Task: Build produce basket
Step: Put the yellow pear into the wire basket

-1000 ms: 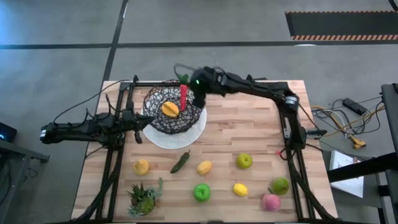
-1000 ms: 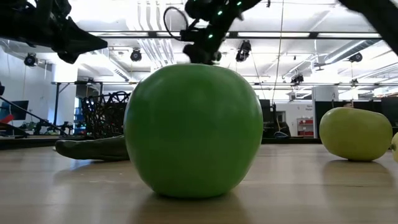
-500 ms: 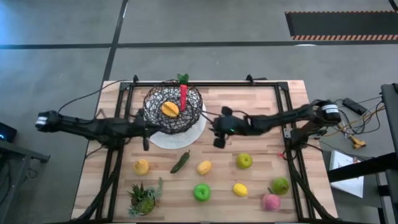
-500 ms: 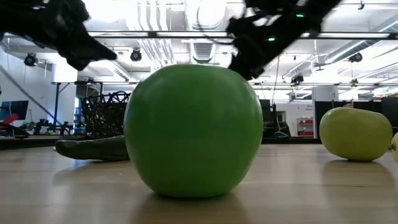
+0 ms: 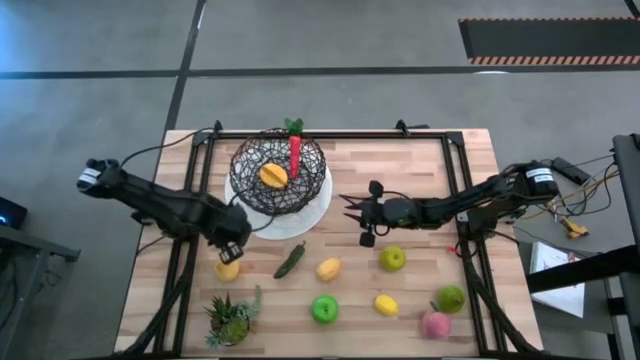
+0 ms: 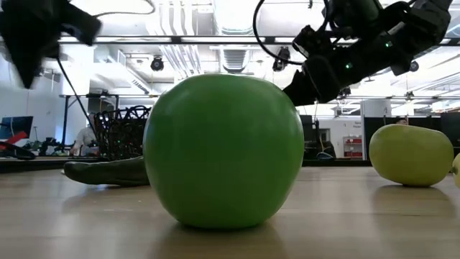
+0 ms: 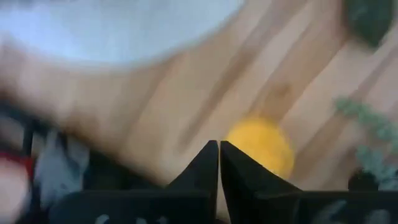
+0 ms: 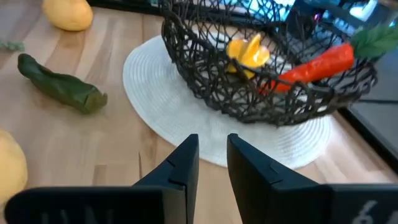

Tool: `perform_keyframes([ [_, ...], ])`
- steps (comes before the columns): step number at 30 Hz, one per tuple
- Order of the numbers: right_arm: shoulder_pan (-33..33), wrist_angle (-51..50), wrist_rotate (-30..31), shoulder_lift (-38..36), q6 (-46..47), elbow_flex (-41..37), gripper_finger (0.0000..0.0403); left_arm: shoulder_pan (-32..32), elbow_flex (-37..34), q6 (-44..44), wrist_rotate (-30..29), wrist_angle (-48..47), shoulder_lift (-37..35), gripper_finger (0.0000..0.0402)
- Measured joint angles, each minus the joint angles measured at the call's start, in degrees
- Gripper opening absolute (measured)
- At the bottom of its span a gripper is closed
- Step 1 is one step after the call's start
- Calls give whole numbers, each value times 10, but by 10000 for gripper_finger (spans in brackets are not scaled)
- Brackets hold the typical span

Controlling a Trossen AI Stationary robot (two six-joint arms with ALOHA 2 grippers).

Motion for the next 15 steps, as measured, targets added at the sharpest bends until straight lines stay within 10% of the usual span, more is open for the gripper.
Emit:
perform_keyframes([
  [15, -1, -2, -1, -9, -39, 2, 65, -174, -6, -343, 1, 55, -23, 223],
])
